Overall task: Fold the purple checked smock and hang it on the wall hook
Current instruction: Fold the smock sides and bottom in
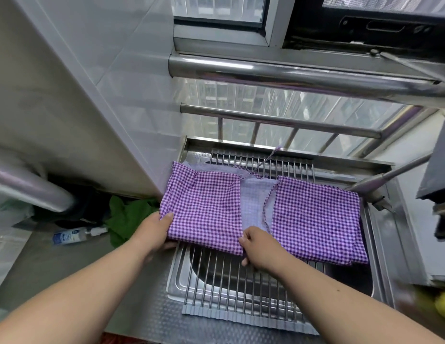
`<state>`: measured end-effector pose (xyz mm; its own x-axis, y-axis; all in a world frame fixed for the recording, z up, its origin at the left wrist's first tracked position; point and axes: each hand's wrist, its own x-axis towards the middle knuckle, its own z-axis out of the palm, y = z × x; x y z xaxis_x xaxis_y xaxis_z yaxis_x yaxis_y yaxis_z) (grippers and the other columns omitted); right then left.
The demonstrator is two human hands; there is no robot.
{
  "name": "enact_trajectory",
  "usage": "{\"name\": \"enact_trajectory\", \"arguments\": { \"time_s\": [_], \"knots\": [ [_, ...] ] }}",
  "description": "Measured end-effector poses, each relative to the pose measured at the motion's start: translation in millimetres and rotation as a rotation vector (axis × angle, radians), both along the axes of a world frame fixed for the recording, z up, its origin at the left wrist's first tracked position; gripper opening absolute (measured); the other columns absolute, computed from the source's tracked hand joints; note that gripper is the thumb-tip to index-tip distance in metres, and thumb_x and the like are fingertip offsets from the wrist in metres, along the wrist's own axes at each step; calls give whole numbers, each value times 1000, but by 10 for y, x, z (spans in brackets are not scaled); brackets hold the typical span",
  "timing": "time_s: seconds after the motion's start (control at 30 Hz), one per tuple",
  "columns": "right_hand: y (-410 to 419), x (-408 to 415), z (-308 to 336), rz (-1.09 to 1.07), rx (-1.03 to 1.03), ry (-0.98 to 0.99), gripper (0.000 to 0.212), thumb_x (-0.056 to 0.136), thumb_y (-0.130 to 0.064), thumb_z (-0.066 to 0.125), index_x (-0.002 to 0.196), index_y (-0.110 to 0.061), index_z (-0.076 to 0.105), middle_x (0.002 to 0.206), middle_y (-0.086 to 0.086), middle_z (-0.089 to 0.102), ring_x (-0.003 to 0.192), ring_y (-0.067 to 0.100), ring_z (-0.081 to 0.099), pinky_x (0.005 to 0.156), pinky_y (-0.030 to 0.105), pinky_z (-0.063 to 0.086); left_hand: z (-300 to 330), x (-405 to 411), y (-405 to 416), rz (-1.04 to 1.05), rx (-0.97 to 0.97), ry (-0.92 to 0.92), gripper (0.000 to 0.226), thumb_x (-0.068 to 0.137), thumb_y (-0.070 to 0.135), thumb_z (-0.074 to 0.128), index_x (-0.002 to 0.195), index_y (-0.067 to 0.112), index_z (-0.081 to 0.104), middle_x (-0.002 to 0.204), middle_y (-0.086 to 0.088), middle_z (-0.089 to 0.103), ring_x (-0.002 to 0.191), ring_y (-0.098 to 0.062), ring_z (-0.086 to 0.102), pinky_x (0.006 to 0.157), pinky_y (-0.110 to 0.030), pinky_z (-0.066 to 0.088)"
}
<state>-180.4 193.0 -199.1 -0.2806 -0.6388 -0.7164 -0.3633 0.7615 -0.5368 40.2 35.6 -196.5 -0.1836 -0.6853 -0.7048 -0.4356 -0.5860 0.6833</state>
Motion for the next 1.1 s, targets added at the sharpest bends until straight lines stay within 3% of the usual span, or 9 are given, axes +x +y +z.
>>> {"name": "enact_trajectory", "arguments": {
  "time_s": [0.13, 0.2, 0.3, 0.37, 0.47, 0.6, 0.8, 0.93, 1.1],
  "knots": [
    [13, -44, 70, 202, 127, 80, 22, 106, -33, 53, 95, -15, 59, 90, 10, 76, 73, 22, 66, 67, 36, 55, -51, 109, 60, -201, -7, -151, 29, 110, 35, 46, 122, 18, 67, 120, -8, 74, 105, -29, 72, 91, -53, 61],
    [-18, -81, 135, 313, 204, 162, 25, 98, -36, 57, 99, -13, 67, 96, 6, 76, 76, 20, 67, 69, 32, 55, -33, 142, 75, -391, -1, -242, 34, 109, 38, 48, 127, 16, 67, 126, -7, 73, 102, -20, 70, 100, -42, 56],
    [-104, -198, 268, 248, 41, 375, 21, 99, -42, 54, 97, -23, 63, 88, -4, 70, 75, 15, 66, 72, 35, 56, -12, 114, 35, -502, -46, -320, 43, 105, 43, 53, 138, 15, 57, 130, -8, 69, 84, -12, 63, 79, -29, 51],
    [-258, -286, 323, 170, -155, 486, 11, 102, -31, 53, 94, -25, 59, 88, -5, 66, 72, 14, 62, 64, 36, 54, 1, 75, -31, -506, -205, -492, 57, 97, 54, 60, 137, 15, 49, 131, -8, 64, 96, -22, 65, 82, -34, 54],
    [-569, -429, 303, 280, -303, 633, 14, 100, -16, 54, 109, -25, 60, 106, -4, 59, 89, 16, 60, 86, 41, 58, 63, -32, -81, -694, -591, -758, 71, 91, 59, 61, 146, 20, 39, 141, -5, 50, 124, -27, 56, 101, -45, 49],
    [-741, -788, 290, 240, -302, 758, 35, 91, -1, 54, 115, -26, 61, 108, -4, 60, 96, 18, 58, 92, 38, 49, 129, -380, -122, -1228, -1023, -697, 63, 98, 51, 53, 155, 30, 37, 160, 1, 40, 144, -20, 40, 123, -41, 32],
    [-323, -1557, 230, 261, 0, 755, 52, 92, -36, 57, 143, -29, 54, 137, 0, 56, 127, 24, 55, 113, 51, 39, 39, -1087, -414, -1240, -830, -678, 75, 96, 47, 57, 162, 28, 28, 167, -1, 34, 152, -24, 33, 127, -46, 23],
    [-191, -1794, 94, 409, 83, 716, 50, 97, -59, 57, 142, -38, 57, 151, -5, 47, 140, 23, 45, 119, 51, 31, -44, -1288, -595, -1318, -686, -700, 54, 89, 56, 65, 137, 31, 58, 159, -2, 41, 145, -25, 38, 120, -50, 33],
    [-251, -1861, 89, 442, -51, 634, 21, 102, -48, 54, 116, -34, 61, 125, -9, 61, 119, 19, 58, 113, 47, 43, -92, -1375, -736, -1357, -671, -662, 26, 92, 48, 61, 108, 30, 69, 158, -2, 45, 145, -30, 37, 120, -54, 34]
  ]
}}
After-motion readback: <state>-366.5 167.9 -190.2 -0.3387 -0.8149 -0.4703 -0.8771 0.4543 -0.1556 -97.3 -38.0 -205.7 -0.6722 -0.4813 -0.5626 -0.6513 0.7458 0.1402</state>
